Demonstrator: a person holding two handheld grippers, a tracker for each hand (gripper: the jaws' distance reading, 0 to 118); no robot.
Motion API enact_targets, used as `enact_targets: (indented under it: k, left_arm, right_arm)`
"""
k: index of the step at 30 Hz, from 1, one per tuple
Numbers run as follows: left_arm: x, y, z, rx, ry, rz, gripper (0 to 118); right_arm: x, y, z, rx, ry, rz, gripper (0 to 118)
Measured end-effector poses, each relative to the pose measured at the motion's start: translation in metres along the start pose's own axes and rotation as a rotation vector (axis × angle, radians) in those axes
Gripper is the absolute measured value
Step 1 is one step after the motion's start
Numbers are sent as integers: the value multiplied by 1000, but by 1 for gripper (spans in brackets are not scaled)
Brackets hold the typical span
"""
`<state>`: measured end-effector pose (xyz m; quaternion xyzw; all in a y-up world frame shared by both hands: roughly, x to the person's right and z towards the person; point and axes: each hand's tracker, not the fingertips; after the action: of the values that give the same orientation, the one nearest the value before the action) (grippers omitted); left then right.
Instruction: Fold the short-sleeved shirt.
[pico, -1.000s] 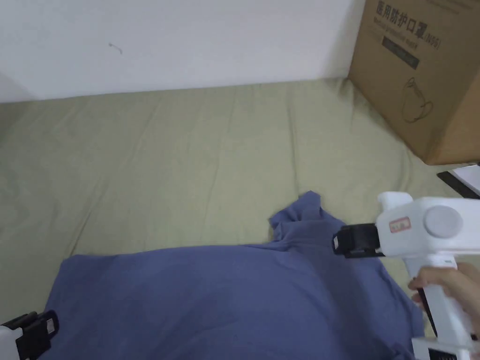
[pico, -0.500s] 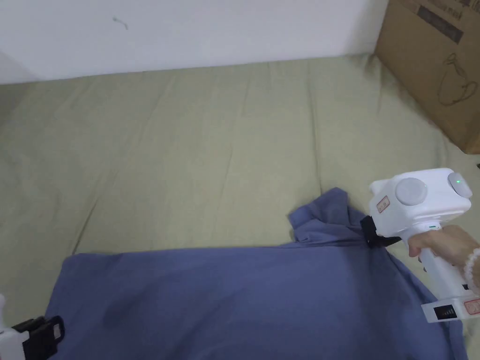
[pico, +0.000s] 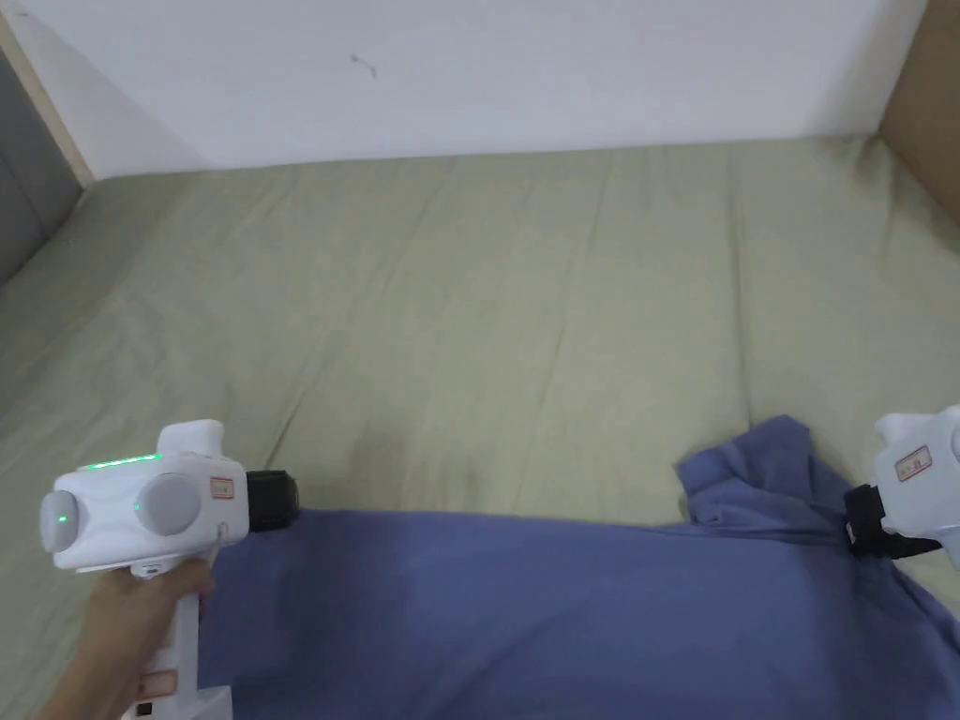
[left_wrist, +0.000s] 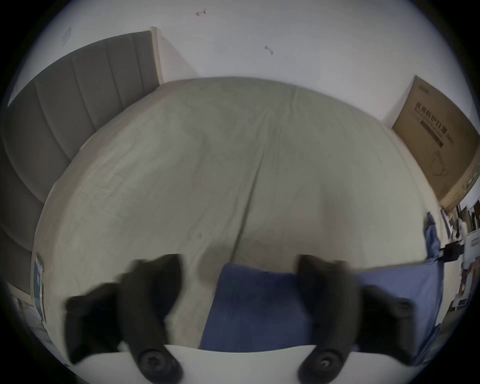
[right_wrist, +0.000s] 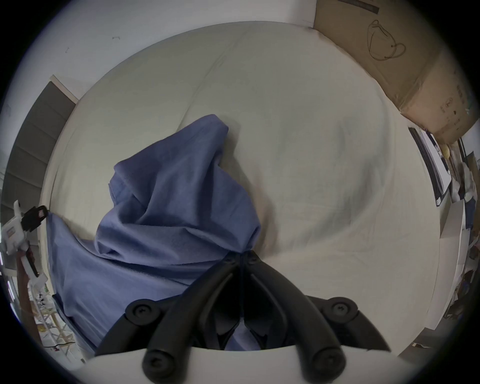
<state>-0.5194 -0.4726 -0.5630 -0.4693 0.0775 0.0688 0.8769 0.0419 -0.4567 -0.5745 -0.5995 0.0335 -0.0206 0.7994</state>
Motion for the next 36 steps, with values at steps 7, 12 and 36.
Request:
enact_targets:
  k: [7, 12, 36]
  left_arm:
    - [2, -5, 1, -28, 16, -65, 3]
    - [4, -4, 38, -28, -25, -128, 3]
    - [-81, -252, 201, -84, -119, -17, 3]
  right_arm:
    - [2, 6, 10, 8, -4, 12, 0]
    - [8, 6, 42, 63, 14, 6, 0]
    - [19, -324, 89, -15, 71, -42, 0]
